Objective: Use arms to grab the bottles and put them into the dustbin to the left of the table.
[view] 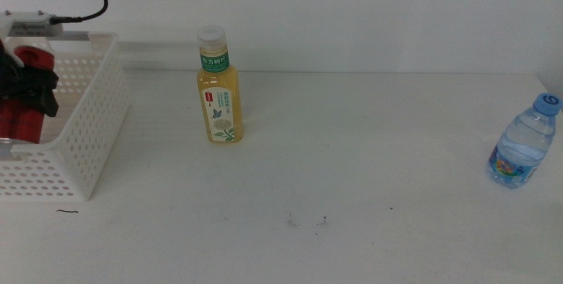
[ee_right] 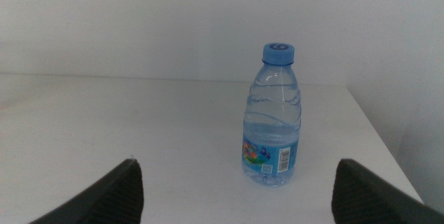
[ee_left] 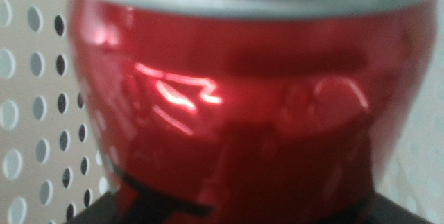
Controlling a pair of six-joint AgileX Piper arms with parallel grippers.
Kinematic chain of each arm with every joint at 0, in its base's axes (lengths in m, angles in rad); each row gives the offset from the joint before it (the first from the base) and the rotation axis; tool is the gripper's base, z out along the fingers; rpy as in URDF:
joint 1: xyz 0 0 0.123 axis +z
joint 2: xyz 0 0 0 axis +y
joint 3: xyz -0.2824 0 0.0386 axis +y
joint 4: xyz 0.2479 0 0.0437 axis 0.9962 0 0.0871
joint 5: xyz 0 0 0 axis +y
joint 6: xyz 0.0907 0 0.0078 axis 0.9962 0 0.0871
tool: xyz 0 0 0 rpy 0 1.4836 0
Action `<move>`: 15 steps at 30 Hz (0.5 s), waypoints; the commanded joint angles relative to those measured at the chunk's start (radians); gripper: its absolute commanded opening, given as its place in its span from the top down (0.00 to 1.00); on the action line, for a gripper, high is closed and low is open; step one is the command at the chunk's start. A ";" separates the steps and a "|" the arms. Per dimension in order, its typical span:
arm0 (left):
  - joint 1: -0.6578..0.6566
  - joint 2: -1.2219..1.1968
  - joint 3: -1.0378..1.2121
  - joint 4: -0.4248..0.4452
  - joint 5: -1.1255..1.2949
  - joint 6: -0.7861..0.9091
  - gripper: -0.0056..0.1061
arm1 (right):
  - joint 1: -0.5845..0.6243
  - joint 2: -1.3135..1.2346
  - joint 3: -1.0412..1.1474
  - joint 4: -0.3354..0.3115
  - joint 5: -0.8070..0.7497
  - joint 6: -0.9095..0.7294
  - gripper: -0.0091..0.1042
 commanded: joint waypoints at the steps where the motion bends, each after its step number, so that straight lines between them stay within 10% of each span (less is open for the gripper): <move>1: 0.001 -0.005 -0.013 0.005 -0.026 0.001 0.72 | -0.007 -0.004 0.004 -0.004 -0.010 -0.004 0.18; 11: 0.001 -0.005 -0.013 0.009 -0.027 -0.004 0.17 | -0.007 -0.004 0.004 -0.004 -0.010 -0.004 0.18; 15: -0.001 -0.044 -0.013 0.004 -0.025 -0.008 0.11 | -0.007 -0.004 0.004 -0.004 -0.010 -0.004 0.18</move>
